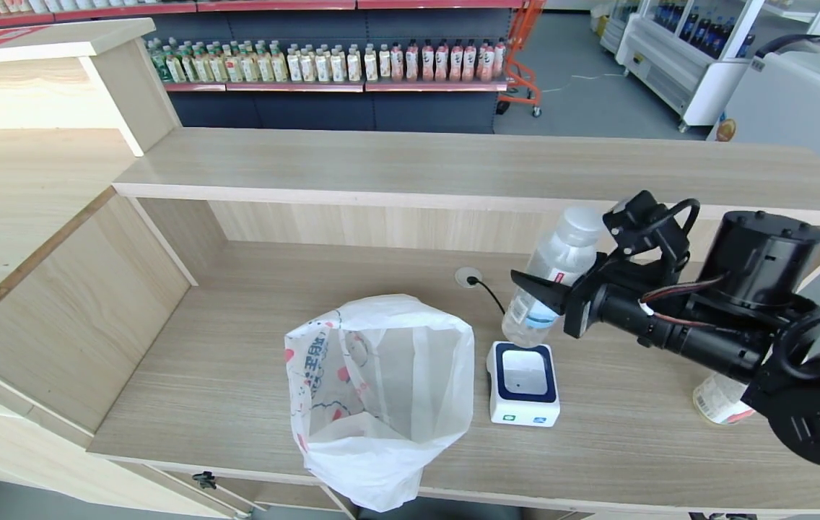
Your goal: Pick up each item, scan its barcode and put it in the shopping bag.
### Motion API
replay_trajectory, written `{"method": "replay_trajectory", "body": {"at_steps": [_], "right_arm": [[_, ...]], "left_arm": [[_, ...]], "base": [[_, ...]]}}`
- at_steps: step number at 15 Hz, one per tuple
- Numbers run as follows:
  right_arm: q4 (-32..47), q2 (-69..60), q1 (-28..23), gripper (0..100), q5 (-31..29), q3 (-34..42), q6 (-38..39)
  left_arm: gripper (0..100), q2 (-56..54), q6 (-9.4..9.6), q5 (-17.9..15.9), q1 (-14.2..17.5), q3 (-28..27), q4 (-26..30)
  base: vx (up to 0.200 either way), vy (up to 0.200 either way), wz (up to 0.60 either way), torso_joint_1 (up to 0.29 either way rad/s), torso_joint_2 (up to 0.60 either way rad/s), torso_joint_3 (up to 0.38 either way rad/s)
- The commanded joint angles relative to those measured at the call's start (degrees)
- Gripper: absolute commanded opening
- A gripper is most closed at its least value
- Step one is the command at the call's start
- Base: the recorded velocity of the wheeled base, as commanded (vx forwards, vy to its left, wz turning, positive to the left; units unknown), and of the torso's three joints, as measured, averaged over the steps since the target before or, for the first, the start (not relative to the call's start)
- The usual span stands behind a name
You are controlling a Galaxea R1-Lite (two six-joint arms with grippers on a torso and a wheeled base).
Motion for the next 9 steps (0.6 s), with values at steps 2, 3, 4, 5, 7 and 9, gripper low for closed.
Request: {"method": "replay_trajectory", "body": {"at_steps": [2,3,4,5,7,9], "right_arm": [[0.0,-3.0,0.3,0,-5.8,2.9,10.5],[-0.1,-3.0,0.3,0,-5.8,4.1,10.5],[-0.1,-3.0,0.4,0,-5.9,5.1,10.1],[-0.1,-2.9,0.5,0,-5.8,5.3,9.9],[-0.1,-2.8,0.7,0,-5.6,5.2,8.4],[-0.2,-2.5,2.1,0,-5.6,5.6,8.3]], "left_arm": [[100,0.0,-0.03,0.0,0.0,0.0,0.0],[100,0.0,-0.03,0.0,0.0,0.0,0.0],[100,0.0,-0.03,0.0,0.0,0.0,0.0],[100,0.0,-0.03,0.0,0.0,0.0,0.0],[100,0.0,0.14,0.0,0.0,0.0,0.0],[100,0.0,0.05,0.0,0.0,0.0,0.0]], "base": [[0.000,0.000,0.00,0.000,0.00,0.000],[0.000,0.000,0.00,0.000,0.00,0.000],[0.000,0.000,0.00,0.000,0.00,0.000],[0.000,0.000,0.00,0.000,0.00,0.000],[0.000,0.000,0.00,0.000,0.00,0.000],[0.000,0.000,0.00,0.000,0.00,0.000]]}}
